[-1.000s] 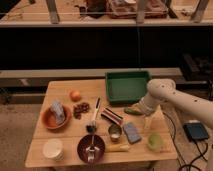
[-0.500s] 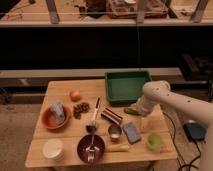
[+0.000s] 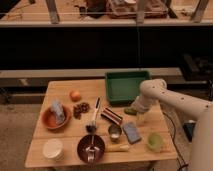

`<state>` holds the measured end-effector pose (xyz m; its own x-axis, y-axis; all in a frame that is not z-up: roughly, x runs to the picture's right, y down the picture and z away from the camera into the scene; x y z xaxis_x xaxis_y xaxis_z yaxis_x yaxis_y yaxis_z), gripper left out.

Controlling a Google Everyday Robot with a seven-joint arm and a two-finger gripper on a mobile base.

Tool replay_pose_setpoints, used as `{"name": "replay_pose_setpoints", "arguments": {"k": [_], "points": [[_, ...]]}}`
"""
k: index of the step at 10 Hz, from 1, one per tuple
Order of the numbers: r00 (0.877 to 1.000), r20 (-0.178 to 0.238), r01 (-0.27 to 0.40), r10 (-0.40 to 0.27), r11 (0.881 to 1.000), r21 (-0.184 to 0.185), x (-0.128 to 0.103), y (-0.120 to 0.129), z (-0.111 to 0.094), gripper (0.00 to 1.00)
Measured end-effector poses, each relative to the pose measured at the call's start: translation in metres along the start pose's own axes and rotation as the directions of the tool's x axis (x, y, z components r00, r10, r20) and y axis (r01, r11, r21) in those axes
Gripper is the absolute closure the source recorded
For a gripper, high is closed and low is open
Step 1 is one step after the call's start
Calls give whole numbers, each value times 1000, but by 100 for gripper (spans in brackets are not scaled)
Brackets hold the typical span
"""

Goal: Place pepper in paper cup

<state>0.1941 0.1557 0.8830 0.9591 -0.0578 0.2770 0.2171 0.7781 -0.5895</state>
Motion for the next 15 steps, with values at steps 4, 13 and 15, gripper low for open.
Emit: {"name": "replay_pose_setpoints", "arguments": {"k": [4, 13, 15], "points": [[1000, -14, 10, -10, 1000, -15, 4, 1, 4, 44], [1000, -16, 6, -6, 1000, -7, -3, 3, -13, 68], [999, 35, 23, -24, 1000, 11, -11, 4, -34, 68]]}}
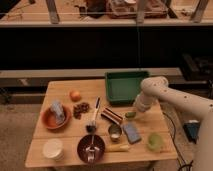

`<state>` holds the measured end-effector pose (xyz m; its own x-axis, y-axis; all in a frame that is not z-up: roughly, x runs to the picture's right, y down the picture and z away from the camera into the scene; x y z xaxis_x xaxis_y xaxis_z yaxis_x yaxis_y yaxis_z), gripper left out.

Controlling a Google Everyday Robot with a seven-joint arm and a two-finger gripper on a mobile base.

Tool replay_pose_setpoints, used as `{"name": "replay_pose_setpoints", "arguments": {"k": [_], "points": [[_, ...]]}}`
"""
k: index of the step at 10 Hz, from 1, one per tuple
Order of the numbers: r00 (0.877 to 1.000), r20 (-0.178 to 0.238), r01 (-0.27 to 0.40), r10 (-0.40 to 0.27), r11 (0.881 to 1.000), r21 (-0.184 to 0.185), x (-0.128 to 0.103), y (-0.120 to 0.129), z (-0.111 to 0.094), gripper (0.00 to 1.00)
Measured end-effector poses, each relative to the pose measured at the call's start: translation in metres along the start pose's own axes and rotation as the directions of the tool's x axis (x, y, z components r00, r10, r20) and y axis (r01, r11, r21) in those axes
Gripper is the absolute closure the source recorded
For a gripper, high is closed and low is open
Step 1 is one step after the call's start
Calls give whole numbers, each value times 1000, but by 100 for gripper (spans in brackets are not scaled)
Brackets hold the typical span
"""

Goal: Place pepper in paper cup

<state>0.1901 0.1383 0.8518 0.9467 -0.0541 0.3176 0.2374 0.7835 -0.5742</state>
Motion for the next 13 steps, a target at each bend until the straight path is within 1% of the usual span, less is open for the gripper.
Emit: {"name": "replay_pose_setpoints", "arguments": {"k": [1, 2, 3, 4, 6, 7, 9, 10, 11, 12, 13], "points": [[999, 22, 23, -23, 1000, 14, -9, 2, -19, 68], [998, 33, 55, -56, 998, 26, -21, 3, -36, 68], [994, 41, 99, -101, 994, 44, -37, 3, -53, 68], [986, 49, 153, -156, 986, 58, -58, 3, -64, 68], [957, 62, 277, -284, 956, 97, -116, 3, -79, 68], [936, 68, 336, -345, 935, 115, -142, 4, -86, 68], [893, 83, 429, -443, 892, 142, -178, 12, -100, 68], [873, 92, 464, -479, 874, 147, -192, 15, -101, 68], [839, 104, 517, -534, 842, 156, -220, 20, -100, 68], [809, 113, 558, -577, 814, 161, -246, 24, -98, 68], [784, 120, 589, -609, 791, 163, -266, 28, -95, 68]]}}
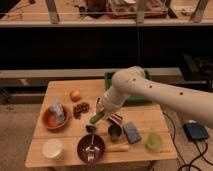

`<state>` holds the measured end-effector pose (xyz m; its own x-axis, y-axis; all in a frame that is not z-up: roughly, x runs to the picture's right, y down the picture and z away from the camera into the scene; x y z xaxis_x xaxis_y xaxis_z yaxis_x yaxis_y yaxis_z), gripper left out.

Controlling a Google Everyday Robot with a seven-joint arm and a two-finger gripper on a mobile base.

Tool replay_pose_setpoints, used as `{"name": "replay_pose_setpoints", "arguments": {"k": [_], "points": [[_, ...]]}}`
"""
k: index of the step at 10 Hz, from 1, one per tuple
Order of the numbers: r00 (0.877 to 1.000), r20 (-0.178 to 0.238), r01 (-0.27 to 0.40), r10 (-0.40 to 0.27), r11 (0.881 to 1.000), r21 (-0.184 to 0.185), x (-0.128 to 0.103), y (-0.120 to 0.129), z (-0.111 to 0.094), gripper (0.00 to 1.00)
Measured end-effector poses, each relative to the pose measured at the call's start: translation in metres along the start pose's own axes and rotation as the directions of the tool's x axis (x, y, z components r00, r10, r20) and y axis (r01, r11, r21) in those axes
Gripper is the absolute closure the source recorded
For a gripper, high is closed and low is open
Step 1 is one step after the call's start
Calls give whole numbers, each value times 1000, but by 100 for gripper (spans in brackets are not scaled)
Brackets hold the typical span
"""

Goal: Place pepper in paper cup

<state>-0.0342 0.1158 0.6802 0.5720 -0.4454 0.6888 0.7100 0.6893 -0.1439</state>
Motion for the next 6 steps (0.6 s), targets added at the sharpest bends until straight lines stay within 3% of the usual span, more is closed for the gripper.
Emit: {"name": "replay_pose_setpoints", "arguments": {"k": [3, 6], "points": [[987, 37, 161, -159, 986, -34, -71, -34, 45, 68], [950, 54, 312, -308, 948, -68, -136, -48, 91, 68]]}}
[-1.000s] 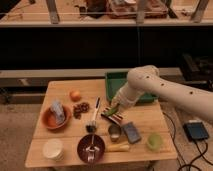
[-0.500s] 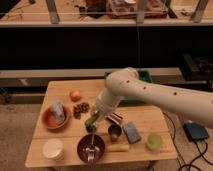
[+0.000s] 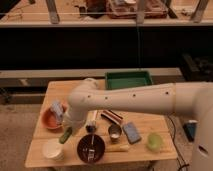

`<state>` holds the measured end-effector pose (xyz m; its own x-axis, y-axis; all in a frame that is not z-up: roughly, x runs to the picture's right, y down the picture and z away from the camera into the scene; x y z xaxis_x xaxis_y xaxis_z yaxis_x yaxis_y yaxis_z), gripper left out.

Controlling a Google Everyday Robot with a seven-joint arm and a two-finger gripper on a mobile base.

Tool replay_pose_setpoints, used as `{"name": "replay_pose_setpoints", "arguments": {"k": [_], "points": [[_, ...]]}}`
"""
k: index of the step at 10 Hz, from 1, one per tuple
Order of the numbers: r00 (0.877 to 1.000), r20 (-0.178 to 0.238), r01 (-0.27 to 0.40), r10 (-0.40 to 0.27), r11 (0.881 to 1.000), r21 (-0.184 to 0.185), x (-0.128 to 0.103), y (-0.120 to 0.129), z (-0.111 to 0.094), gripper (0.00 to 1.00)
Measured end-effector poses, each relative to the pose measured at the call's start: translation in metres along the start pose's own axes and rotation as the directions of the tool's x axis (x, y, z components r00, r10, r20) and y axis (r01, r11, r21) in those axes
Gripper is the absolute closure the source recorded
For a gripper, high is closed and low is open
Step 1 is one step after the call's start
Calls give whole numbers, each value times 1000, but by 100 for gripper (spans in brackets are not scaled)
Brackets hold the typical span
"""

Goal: Place pepper in paper cup

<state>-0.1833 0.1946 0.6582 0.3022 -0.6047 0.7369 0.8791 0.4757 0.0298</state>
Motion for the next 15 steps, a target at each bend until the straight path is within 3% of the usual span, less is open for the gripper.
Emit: {"name": "replay_pose_setpoints", "arguments": {"k": [2, 4, 6, 10, 15], "points": [[995, -12, 103, -103, 995, -17, -32, -5, 15, 68], [986, -33, 160, -161, 987, -19, -43, -3, 16, 68], [985, -44, 166, -167, 986, -22, -40, -6, 16, 68], [986, -17, 164, -165, 985, -47, -33, -16, 29, 68], [982, 9, 191, -191, 981, -45, -45, -16, 30, 68]]}}
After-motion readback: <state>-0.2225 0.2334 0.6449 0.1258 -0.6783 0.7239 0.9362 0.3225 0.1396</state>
